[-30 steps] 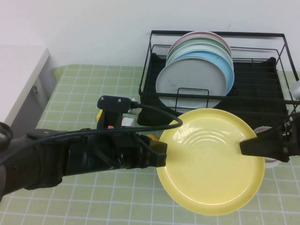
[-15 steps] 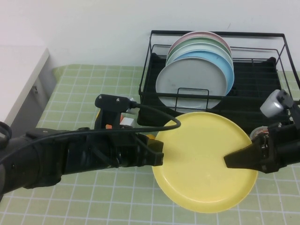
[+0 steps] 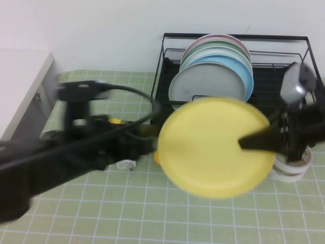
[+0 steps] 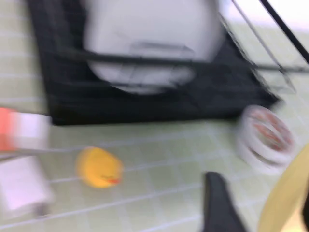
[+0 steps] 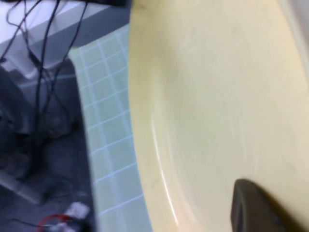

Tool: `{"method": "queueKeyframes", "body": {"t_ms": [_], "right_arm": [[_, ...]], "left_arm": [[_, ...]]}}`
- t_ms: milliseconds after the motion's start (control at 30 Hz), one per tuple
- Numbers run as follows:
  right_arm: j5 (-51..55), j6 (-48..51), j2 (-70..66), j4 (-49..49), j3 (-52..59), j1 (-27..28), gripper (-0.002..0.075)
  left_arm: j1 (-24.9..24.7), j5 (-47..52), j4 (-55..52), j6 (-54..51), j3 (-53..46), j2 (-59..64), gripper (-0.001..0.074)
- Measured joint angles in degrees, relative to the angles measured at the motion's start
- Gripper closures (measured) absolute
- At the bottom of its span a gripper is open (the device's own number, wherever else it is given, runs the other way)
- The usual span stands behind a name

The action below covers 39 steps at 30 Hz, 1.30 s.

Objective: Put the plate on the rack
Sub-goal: Hand over the plate, then place the plate on the rack

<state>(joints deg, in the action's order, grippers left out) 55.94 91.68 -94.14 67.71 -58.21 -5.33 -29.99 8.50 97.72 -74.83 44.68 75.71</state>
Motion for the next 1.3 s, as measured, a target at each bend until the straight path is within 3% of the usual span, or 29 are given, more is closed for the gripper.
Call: {"method": "queueKeyframes", "body": {"t_ms": [167, 300, 700, 1300], "right_arm": [[0.63, 2.25, 0.0, -2.55, -8.97, 0.0, 0.0593], [1.56, 2.49, 0.0, -4.87, -15.14, 0.0, 0.0593], [1.31, 1.25, -5.1, -14.57, -32.71, 0.0, 0.0594], [2.55, -2.76, -34.58, -18.34, -67.04, 0.74, 0.0594]], "left_arm": [[0.09, -7.53, 1.15, 0.08, -7.19, -10.43, 0.0632], [0.09, -8.5, 1.37, 0.08, -12.23, -16.72, 0.0715], [0.09, -12.83, 1.62, 0.08, -23.32, -37.07, 0.0735], [0.09, -22.56, 2.46, 2.51, -30.59, -58.97, 0.0735]]}}
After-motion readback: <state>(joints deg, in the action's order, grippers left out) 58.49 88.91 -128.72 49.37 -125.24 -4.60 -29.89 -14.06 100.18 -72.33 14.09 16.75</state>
